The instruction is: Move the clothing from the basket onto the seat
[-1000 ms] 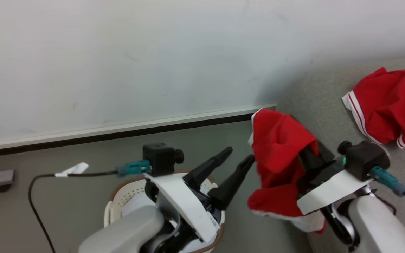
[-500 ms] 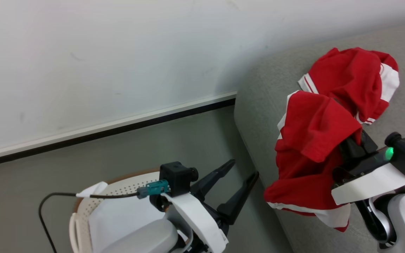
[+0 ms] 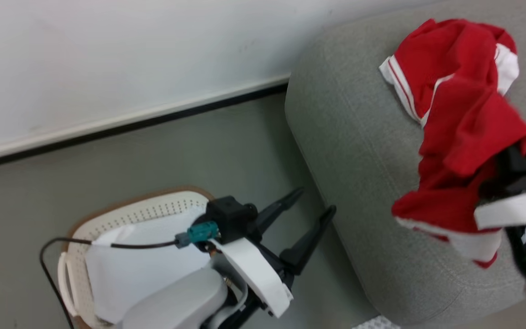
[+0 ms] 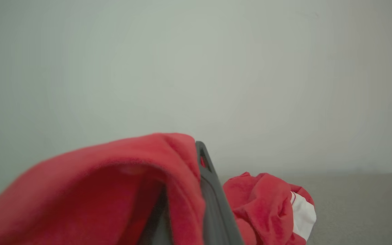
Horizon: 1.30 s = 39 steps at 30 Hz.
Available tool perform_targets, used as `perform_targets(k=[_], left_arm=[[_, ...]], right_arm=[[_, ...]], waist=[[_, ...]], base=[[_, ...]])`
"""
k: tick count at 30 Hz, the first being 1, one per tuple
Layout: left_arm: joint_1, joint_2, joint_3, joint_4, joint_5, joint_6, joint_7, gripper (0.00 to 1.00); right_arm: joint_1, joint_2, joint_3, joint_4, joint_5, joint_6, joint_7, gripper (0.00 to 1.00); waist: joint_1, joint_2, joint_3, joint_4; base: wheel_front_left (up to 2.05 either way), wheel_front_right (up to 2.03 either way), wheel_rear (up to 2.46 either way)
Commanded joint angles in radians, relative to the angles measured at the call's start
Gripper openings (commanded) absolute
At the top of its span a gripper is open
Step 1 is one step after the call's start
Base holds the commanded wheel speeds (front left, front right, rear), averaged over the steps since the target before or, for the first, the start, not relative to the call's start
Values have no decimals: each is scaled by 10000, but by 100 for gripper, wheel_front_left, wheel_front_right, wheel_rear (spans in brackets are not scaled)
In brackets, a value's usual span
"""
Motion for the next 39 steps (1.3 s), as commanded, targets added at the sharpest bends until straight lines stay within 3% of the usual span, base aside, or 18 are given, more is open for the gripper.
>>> perform_targets(k=[1,9,15,21,25,31,32,34,35,36,39], left_arm=[[-209,173,71,-41,100,44,64,100],[-1402,830,325,-642,643,214,572,100],[-1849,1237,662,-1184,739,369,678,100],[-1798,1701,923,-1792,750,568,591,100],[-1551,2009,1074,-2084,728,752,519,100],[-1043,2353,1205,-2302,609,1006,361,100],[-908,2382,1225,-2317,564,1035,337,100],[-647,2464,1288,-2321,469,1096,232,100],[-532,2513,1323,-2322,440,1106,204,100],[-424,2540,1371,-2327,392,1112,160,100],[-165,2562,1478,-2281,345,1109,105,100]], right_arm=[[-526,-53,-222,123,33,-22,-11,0],[-3934,-589,-2188,1525,-126,-24,310,0],[-6739,-1818,-3648,3083,-1112,-24,883,0],[-8481,-2804,-5236,4811,-2426,-24,1196,0],[-8522,-2718,-6189,5775,-3229,-24,892,0],[-7767,-1912,-7649,7243,-4513,-24,155,0],[-7662,-1767,-7877,7424,-4707,-24,55,3],[-7540,-1490,-8239,7785,-5093,-24,-135,49],[-7476,-1376,-8337,7954,-5290,-24,-142,95],[-7463,-1267,-8419,8087,-5488,-24,-175,100],[-7478,-1096,-8356,8343,-5976,-24,-239,100]], waist=[[0,-1,662,129],[0,-1,2521,853],[0,-1,3564,1601],[0,-1,4385,2193],[0,-1,4749,2481],[0,-1,4820,2664],[0,-1,4733,2663],[0,-1,4540,2651],[0,-1,4441,2634],[0,-1,4346,2618],[0,-1,3959,2554]], base=[[0,0,0],[0,0,0],[0,0,0],[0,0,0],[0,0,0],[0,0,0],[0,0,0],[0,0,0],[0,0,0],[0,0,0],[0,0,0]])
